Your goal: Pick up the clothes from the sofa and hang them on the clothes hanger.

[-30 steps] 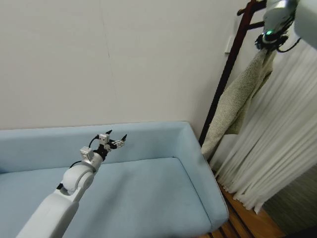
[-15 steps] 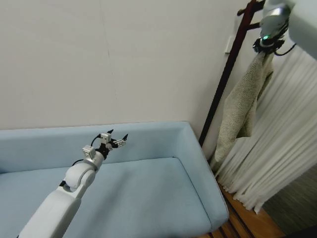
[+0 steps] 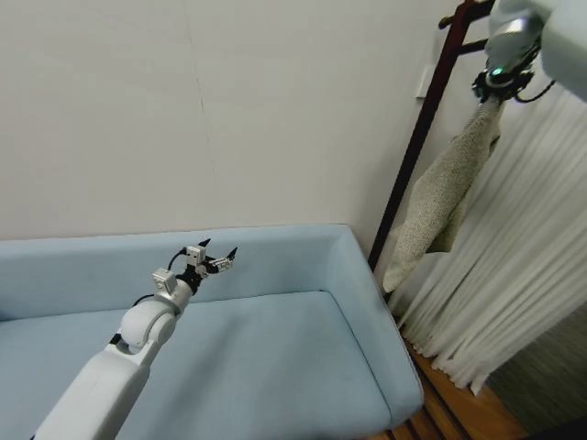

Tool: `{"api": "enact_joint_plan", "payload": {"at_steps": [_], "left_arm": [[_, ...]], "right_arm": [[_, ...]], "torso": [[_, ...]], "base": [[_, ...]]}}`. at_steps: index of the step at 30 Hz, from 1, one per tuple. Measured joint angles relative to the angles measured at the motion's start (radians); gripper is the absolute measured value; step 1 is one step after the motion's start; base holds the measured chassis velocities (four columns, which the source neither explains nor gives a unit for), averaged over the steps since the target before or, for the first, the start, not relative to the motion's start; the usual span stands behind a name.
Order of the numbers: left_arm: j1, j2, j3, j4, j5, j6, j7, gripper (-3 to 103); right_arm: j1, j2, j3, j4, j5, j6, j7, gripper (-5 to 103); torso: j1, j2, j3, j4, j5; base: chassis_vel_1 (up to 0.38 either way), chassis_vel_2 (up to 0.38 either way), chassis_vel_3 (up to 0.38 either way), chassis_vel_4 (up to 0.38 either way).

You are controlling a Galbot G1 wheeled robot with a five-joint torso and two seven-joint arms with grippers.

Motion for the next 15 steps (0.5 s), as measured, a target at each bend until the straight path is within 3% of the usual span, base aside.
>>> {"api": "enact_joint_plan", "payload": {"at_steps": [2, 5, 8, 10, 15], "left_arm": [[0.001, 0.001, 0.000, -0.002, 0.000, 0.000, 0.000, 100], [0.004, 0.007, -0.004, -0.009, -0.001, 0.000, -0.002, 100], [0.006, 0.010, -0.008, -0.014, -0.002, 0.001, -0.003, 100], [0.009, 0.012, -0.011, -0.017, -0.003, 0.001, -0.005, 100], [0.019, 0.008, -0.019, -0.022, -0.004, 0.001, -0.017, 100]], "right_arm": [[0.000, -0.003, 0.000, 0.009, 0.000, 0.000, 0.002, 32], [0.000, -0.022, -0.006, 0.046, -0.006, 0.001, 0.008, 48], [0.005, -0.033, -0.013, 0.067, -0.012, 0.006, 0.008, 54], [0.017, -0.046, -0.029, 0.093, -0.017, 0.024, 0.007, 65], [0.065, -0.093, -0.086, 0.187, -0.046, 0.043, -0.023, 81]], "torso": [[0.000, 0.000, 0.000, 0.0001, 0.0000], [0.000, 0.000, 0.000, 0.0000, -0.0001], [0.000, 0.000, 0.000, -0.0001, 0.0005], [0.000, 0.000, 0.000, 0.0000, 0.0003], [0.000, 0.000, 0.000, 0.0001, 0.0002]], "base": [[0.000, 0.000, 0.000, 0.000], [0.000, 0.000, 0.000, 0.000], [0.000, 0.000, 0.000, 0.000], [0.000, 0.000, 0.000, 0.000], [0.000, 0.000, 0.000, 0.000]]}}
